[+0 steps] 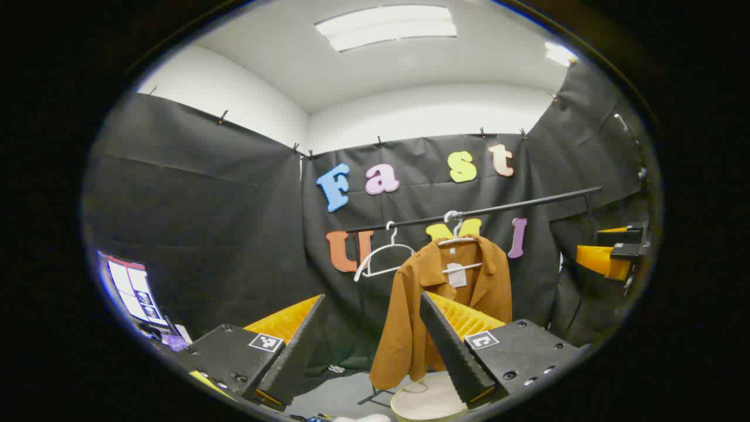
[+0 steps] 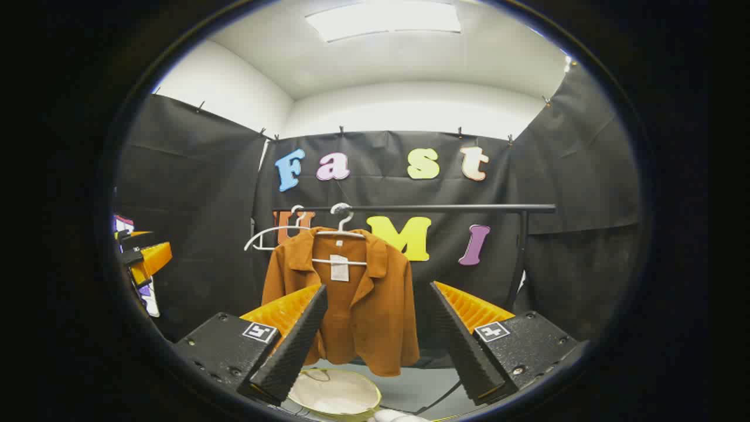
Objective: Grasp the clothes on the hanger with both hands and then place them into the laundry hamper below.
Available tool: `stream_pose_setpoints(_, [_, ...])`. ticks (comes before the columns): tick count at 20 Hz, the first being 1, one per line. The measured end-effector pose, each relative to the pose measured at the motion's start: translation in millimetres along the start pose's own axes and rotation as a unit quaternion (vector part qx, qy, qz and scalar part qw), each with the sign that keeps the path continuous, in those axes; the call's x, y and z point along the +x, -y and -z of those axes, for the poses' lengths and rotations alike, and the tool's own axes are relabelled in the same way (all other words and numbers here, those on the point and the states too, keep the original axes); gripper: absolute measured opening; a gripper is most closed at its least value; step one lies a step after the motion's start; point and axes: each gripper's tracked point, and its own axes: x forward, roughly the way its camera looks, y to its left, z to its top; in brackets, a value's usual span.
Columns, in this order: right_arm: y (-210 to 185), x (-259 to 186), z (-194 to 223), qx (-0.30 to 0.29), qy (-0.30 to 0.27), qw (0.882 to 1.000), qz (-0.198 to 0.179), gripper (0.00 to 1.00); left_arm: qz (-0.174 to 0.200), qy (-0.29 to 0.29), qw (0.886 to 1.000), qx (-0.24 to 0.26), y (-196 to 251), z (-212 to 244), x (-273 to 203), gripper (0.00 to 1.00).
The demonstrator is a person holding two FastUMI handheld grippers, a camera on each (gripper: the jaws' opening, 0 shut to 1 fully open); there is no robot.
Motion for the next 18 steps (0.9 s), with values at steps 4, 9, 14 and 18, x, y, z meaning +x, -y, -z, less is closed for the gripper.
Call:
stream_pose_setpoints(4, [-10, -10, -3, 0.005, -0.002, 1.0, -0.004, 1.0, 0.012, 0.004, 1.0, -0.01, -2, -6, -4, 0.99])
stream_pose_setpoints(9, [-5, -27, -6, 0.005, 0.01, 1.0, -0.006, 1.0, 0.024, 0.007, 0.999, -0.02, 5, -12, -5, 0.99])
stream_pose_setpoints(14, [15, -39, -9, 0.001, 0.018, 1.0, 0.021, 1.0, 0.046, 0.004, 0.999, -0.022, 17, -15, -8, 0.99])
stream_pose_setpoints(18, [16, -38, -2, 0.013, 0.01, 1.0, 0.025, 1.0, 0.053, -0.004, 0.998, -0.018, 21, -12, -10, 0.99])
